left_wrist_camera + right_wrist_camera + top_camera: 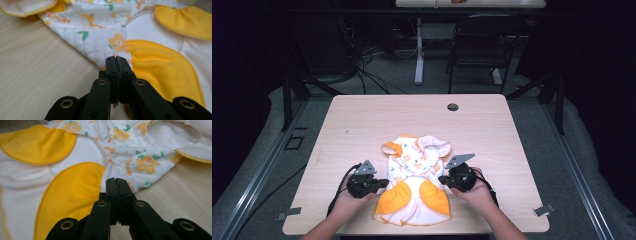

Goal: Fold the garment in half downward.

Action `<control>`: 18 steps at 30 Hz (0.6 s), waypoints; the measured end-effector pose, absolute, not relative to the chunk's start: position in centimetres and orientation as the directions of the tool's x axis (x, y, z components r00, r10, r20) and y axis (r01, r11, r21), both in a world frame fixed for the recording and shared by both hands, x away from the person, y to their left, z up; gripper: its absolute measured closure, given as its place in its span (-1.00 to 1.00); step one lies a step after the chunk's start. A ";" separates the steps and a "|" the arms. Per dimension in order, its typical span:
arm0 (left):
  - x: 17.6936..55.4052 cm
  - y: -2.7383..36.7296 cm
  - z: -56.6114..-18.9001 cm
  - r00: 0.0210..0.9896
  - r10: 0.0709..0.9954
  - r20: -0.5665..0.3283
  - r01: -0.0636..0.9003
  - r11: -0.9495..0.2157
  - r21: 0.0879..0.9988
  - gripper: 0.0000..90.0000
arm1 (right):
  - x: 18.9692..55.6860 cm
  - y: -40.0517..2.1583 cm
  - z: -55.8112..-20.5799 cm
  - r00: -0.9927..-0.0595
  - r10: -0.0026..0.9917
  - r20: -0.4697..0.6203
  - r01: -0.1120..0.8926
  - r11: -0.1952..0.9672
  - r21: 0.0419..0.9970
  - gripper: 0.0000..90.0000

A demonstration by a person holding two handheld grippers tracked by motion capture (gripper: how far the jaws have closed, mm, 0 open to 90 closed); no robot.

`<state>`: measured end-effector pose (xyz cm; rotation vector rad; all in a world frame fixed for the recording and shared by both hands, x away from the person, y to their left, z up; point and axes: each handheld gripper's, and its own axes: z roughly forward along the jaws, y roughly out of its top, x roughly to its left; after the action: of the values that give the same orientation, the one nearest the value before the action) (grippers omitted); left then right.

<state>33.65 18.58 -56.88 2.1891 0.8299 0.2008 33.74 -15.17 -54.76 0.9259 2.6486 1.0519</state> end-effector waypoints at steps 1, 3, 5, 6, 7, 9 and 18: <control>34.3 18.4 -56.8 0.775 0.622 -0.111 0.498 -0.494 0.712 0.99 | 34.2 -15.1 -54.8 -0.799 0.597 0.071 0.491 0.580 0.650 0.98; 35.4 18.2 -56.5 0.777 0.618 -0.120 0.503 -0.495 0.708 0.99 | 35.3 -15.0 -54.9 -0.796 0.603 0.048 0.493 0.601 0.629 0.98; 36.3 18.0 -56.1 0.778 0.617 -0.116 0.497 -0.492 0.715 0.99 | 36.4 -14.8 -54.7 -0.797 0.603 0.044 0.497 0.612 0.615 0.99; 36.9 17.8 -55.9 0.782 0.613 -0.114 0.491 -0.492 0.719 0.99 | 36.8 -14.7 -54.6 -0.793 0.607 0.041 0.499 0.611 0.615 0.99; 37.3 17.6 -55.7 0.783 0.613 -0.108 0.486 -0.494 0.721 0.99 | 37.3 -14.6 -54.4 -0.795 0.606 0.033 0.494 0.614 0.616 0.99; 38.4 17.3 -55.2 0.781 0.617 -0.096 0.479 -0.494 0.725 0.98 | 38.3 -14.4 -54.0 -0.791 0.610 0.036 0.499 0.611 0.614 0.99; 42.5 15.9 -53.8 0.771 0.634 -0.056 0.470 -0.508 0.722 0.95 | 42.1 -13.6 -52.1 -0.775 0.632 -0.003 0.489 0.603 0.630 0.99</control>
<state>42.50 15.89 -53.79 2.2012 0.8189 0.2767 42.07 -13.56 -52.12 0.9260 2.6040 0.9226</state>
